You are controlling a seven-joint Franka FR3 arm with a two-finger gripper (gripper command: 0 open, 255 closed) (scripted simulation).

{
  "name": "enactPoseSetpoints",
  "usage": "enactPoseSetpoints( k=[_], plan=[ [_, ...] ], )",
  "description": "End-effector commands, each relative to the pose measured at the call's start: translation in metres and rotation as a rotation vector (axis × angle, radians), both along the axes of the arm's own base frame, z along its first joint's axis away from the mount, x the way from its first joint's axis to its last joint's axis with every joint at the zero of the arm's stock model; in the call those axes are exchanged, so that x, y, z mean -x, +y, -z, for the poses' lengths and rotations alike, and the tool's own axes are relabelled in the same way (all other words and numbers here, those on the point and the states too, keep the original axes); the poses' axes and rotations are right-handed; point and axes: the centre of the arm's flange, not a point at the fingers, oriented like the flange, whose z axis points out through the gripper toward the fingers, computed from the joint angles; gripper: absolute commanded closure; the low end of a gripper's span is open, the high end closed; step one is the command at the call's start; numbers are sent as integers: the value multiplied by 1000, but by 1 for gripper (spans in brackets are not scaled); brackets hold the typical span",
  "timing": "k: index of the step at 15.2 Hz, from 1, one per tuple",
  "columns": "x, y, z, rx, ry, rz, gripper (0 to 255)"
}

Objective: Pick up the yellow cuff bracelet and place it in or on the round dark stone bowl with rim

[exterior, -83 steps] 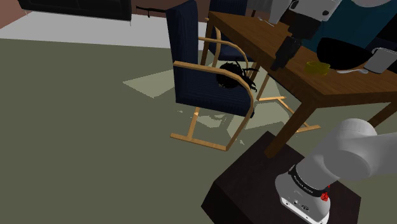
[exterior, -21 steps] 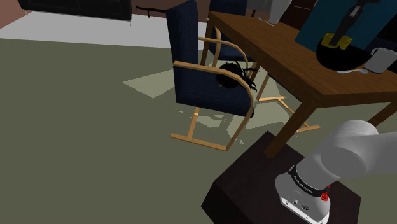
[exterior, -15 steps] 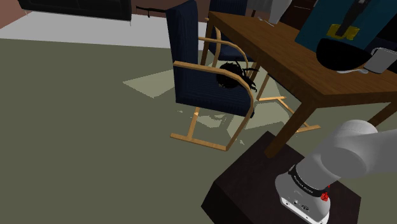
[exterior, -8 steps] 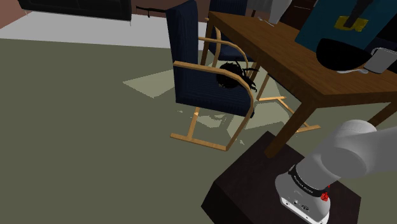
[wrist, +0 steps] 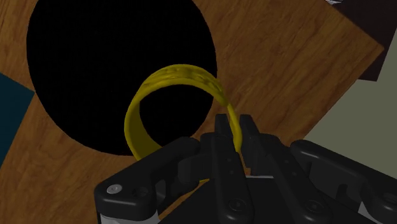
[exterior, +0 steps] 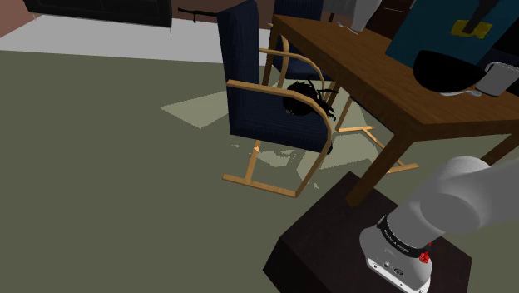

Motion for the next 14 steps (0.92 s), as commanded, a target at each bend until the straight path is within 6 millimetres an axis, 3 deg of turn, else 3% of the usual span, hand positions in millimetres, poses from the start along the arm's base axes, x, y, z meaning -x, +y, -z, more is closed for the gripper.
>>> enactPoseSetpoints(
  k=[1,3,4,14],
  plan=[
    [2,-27,2,1,0,-1,255],
    [5,-53,2,1,0,-1,255],
    [8,-76,1,1,0,-1,255],
    [8,-76,54,1,0,-1,255]
  ],
)
